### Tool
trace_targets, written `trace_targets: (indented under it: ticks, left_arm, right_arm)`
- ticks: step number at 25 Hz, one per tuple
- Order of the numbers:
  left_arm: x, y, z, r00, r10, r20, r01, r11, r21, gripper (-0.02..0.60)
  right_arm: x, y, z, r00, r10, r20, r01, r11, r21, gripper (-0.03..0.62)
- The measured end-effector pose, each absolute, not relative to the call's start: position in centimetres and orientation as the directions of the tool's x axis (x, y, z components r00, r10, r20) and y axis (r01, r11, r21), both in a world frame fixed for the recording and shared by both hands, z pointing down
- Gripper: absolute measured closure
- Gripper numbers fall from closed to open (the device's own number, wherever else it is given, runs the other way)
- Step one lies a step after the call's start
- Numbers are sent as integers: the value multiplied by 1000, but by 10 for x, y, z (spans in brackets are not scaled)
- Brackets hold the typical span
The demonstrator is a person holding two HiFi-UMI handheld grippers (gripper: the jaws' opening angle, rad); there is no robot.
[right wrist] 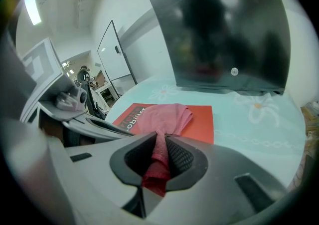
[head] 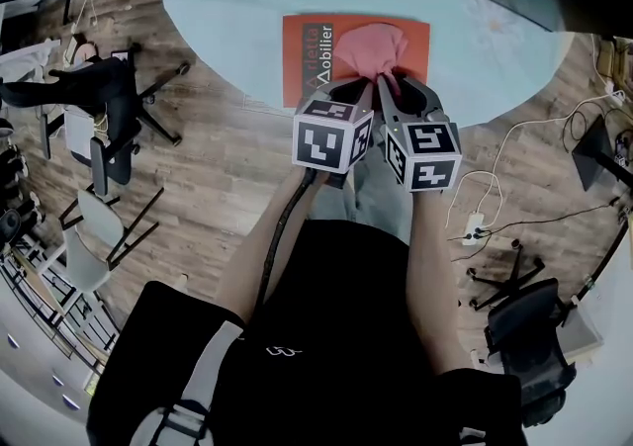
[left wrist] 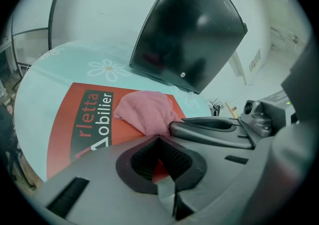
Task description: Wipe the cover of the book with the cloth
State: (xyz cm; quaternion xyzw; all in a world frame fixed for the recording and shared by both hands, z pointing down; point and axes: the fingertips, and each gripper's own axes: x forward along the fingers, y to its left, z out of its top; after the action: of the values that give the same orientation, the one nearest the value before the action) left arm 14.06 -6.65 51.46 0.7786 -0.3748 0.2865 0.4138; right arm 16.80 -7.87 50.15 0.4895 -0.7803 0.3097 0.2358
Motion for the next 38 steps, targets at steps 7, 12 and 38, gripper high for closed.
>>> trace_targets:
  ticks: [7, 12, 38]
  left_arm:
    - [164, -66, 514, 556, -360, 750, -823, -369, 433, 566]
    - [179, -66, 515, 560, -365, 744, -819, -376, 433, 566]
    - [111, -79, 504, 586, -432, 685, -806, -224, 548, 566]
  right_arm:
    - [191, -78, 500, -411, -623, 666, -909, 337, -246, 539]
    - [207, -78, 501, -404, -626, 667, -913, 328, -244, 539]
    - [157, -86, 466, -391, -644, 657, -916, 340, -211, 540]
